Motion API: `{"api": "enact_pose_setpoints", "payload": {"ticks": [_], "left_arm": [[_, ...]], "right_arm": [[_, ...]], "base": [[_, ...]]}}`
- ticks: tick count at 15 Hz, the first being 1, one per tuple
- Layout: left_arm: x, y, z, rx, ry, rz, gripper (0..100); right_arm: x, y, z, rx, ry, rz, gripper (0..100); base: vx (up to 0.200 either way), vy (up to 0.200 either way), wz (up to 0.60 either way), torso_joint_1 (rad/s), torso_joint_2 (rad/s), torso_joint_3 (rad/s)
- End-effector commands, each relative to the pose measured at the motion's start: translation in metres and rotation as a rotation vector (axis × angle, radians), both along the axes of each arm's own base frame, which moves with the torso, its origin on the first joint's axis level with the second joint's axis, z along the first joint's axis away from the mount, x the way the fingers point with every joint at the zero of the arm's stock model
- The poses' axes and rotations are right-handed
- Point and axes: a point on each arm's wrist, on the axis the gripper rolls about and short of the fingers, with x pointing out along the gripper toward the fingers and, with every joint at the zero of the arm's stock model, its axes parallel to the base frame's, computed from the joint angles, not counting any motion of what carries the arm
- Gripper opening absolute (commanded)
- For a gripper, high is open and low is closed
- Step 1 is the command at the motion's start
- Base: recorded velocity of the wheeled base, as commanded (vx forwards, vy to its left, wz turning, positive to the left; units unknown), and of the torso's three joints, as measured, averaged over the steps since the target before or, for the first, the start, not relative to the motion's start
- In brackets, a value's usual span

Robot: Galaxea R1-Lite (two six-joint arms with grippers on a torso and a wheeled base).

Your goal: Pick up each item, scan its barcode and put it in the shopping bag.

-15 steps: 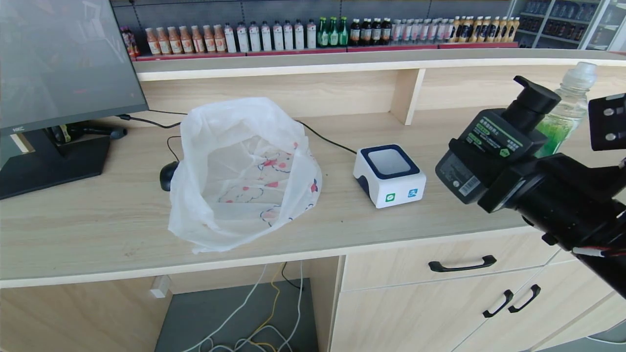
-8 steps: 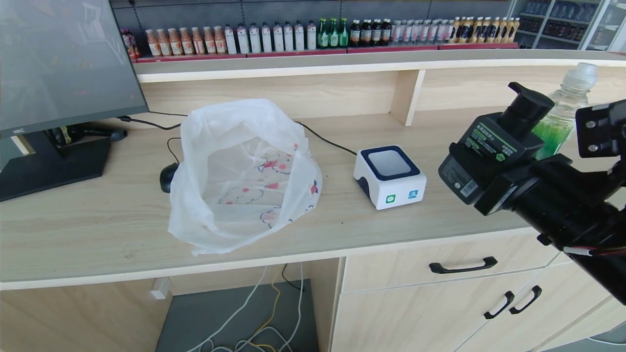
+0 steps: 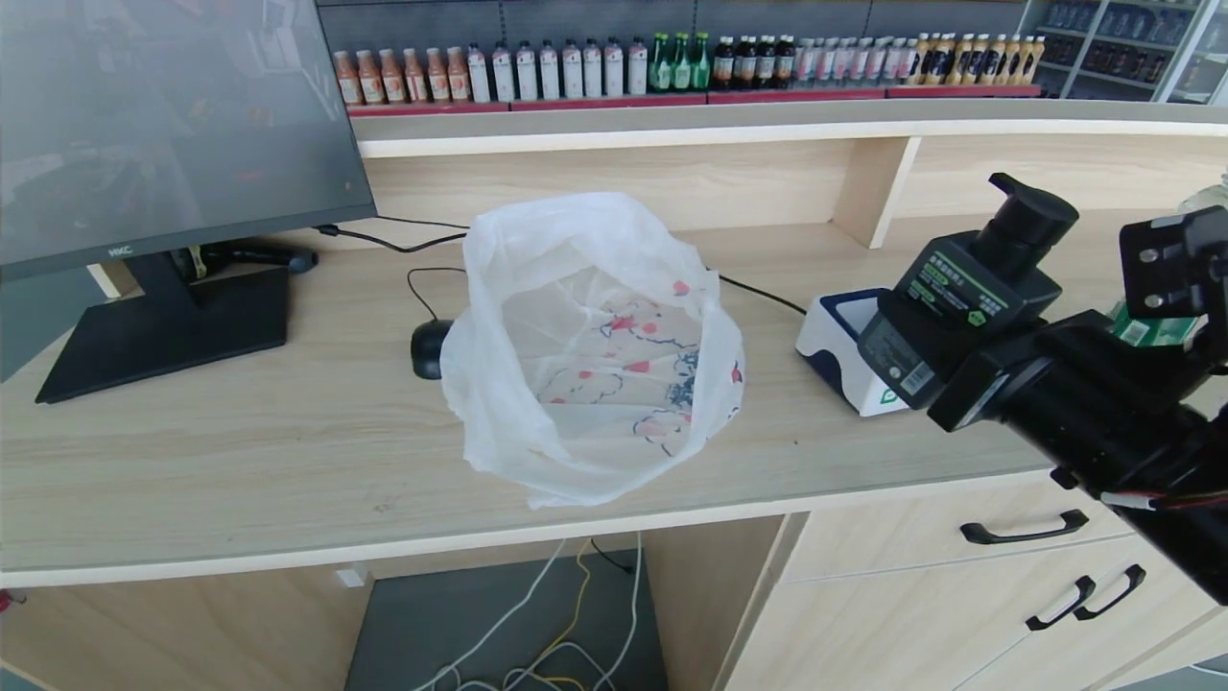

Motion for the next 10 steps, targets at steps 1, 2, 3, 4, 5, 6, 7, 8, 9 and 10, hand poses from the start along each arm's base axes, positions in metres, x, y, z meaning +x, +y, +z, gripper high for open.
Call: {"api": "enact_pose_setpoints", "payload": {"ticks": [1,2,3,4,5,6,7,8,9,10], "left_arm": [[0.0,0.0,0.0,0.0,0.0,0.0,100],[0.0,0.0,0.0,0.0,0.0,0.0,100],[0.0,0.0,0.0,0.0,0.0,0.0,100],[0.0,0.0,0.0,0.002,0.0,0.0,100],[0.0,0.0,0.0,0.002,0.0,0.0,100],[0.0,0.0,0.0,0.002,0.0,0.0,100],[0.0,0.0,0.0,0.002,0.0,0.0,100],[0.0,0.0,0.0,0.003,0.0,0.0,100],[0.0,0.0,0.0,0.003,0.0,0.0,100],[0.0,0.0,0.0,0.003,0.0,0.0,100]], "right_arm": [[0.0023,0.0017,-0.0014,-0.004,0.005,0.001,0],[0.0019,0.0016,-0.0011,-0.003,0.004,0.003,0],[0.0018,0.0019,-0.0011,-0.003,0.004,0.004,0],[0.0021,0.002,0.0003,-0.001,-0.002,0.004,0],[0.0025,0.0027,0.0011,0.001,-0.004,0.006,0],[0.0033,0.0035,0.0016,0.002,-0.006,0.007,0],[0.0049,0.0061,0.0045,0.009,-0.019,0.015,0],[0.0065,0.0074,0.0055,0.011,-0.023,0.017,0],[0.0095,0.0093,0.0071,0.012,-0.03,0.024,0],[0.0109,0.0102,0.0079,0.012,-0.033,0.03,0]], "base": [[0.0,0.2,0.0,0.002,0.01,0.002],[0.0,0.2,0.0,0.007,0.0,0.007],[0.0,0.0,0.0,0.0,0.0,0.0],[0.0,0.0,0.0,0.0,0.0,0.0],[0.0,0.0,0.0,0.0,0.0,0.0],[0.0,0.0,0.0,0.0,0.0,0.0],[0.0,0.0,0.0,0.0,0.0,0.0],[0.0,0.0,0.0,0.0,0.0,0.0],[0.0,0.0,0.0,0.0,0.0,0.0],[0.0,0.0,0.0,0.0,0.0,0.0]]}}
